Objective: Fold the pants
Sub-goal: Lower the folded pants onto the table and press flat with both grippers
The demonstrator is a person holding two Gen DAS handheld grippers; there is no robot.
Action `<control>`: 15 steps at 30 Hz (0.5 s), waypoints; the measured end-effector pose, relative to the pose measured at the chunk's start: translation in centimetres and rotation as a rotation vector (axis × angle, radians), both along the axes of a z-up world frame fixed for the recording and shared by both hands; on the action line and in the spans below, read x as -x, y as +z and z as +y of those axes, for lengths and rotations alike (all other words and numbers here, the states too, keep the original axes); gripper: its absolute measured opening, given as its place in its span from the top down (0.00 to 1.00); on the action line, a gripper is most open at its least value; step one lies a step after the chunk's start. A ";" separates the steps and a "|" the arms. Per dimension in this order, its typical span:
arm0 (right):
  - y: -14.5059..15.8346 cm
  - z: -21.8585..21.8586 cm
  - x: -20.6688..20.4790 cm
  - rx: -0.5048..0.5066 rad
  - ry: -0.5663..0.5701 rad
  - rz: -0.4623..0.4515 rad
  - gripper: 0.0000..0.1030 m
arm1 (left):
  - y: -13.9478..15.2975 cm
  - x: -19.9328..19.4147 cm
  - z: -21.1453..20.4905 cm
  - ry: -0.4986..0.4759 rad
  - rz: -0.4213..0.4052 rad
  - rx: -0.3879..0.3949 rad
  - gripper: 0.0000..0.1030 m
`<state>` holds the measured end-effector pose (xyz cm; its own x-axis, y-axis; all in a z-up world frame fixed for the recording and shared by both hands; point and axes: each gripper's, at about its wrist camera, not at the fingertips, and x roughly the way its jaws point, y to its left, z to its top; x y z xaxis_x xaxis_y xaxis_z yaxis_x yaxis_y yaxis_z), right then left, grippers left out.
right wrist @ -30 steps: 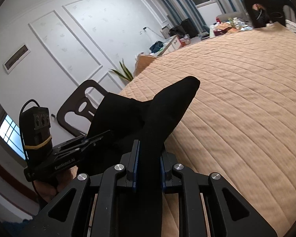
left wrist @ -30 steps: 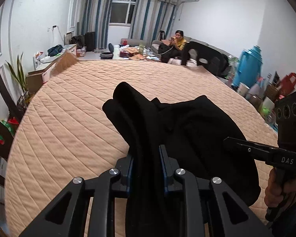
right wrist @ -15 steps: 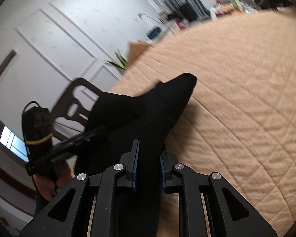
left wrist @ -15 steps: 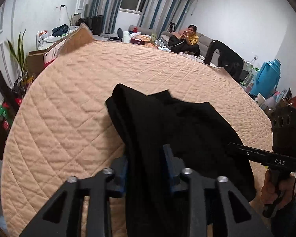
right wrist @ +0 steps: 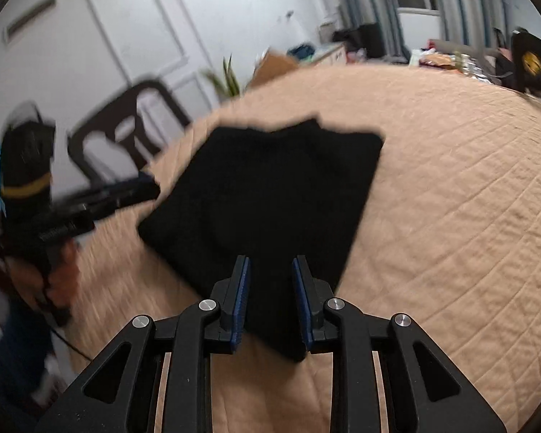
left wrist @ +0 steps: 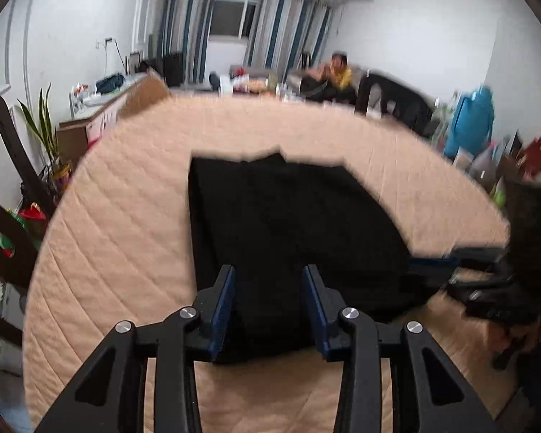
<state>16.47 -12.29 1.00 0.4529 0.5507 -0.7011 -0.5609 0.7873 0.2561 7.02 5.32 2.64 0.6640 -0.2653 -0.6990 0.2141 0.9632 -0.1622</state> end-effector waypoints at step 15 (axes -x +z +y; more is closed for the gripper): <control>1.3 1.4 -10.8 0.003 -0.056 -0.029 0.76 | 1.2 -9.3 -0.3 0.067 -0.015 -0.110 0.60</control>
